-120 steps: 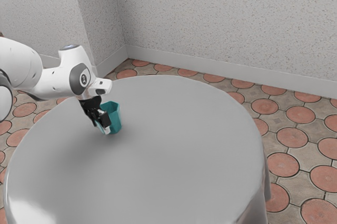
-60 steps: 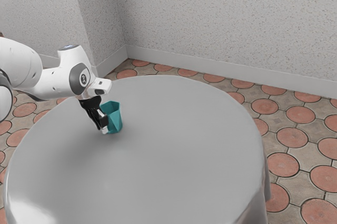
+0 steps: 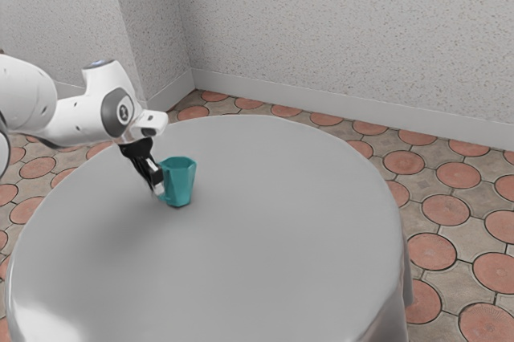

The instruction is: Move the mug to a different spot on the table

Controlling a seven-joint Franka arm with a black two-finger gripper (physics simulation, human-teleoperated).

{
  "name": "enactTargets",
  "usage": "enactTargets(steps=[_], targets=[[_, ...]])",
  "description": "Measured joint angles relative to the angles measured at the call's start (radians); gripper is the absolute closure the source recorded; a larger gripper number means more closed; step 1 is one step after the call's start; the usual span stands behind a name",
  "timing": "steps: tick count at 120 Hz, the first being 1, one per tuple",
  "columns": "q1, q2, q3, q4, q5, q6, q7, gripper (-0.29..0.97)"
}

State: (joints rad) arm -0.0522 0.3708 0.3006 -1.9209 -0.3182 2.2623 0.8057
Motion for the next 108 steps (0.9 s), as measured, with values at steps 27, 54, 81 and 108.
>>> enactTargets(steps=[27,54,81,108], targets=[[-0.011,-0.031,0.0,-0.001,-0.015,0.0,0.006,0.64],[-0.048,-0.068,-0.002,-0.065,-0.039,0.051,0.01,0.65],[-0.092,-0.194,-0.003,-0.231,-0.126,0.197,0.035,0.66],[-0.121,-0.236,-0.009,-0.351,-0.396,0.364,0.15,0.67]])
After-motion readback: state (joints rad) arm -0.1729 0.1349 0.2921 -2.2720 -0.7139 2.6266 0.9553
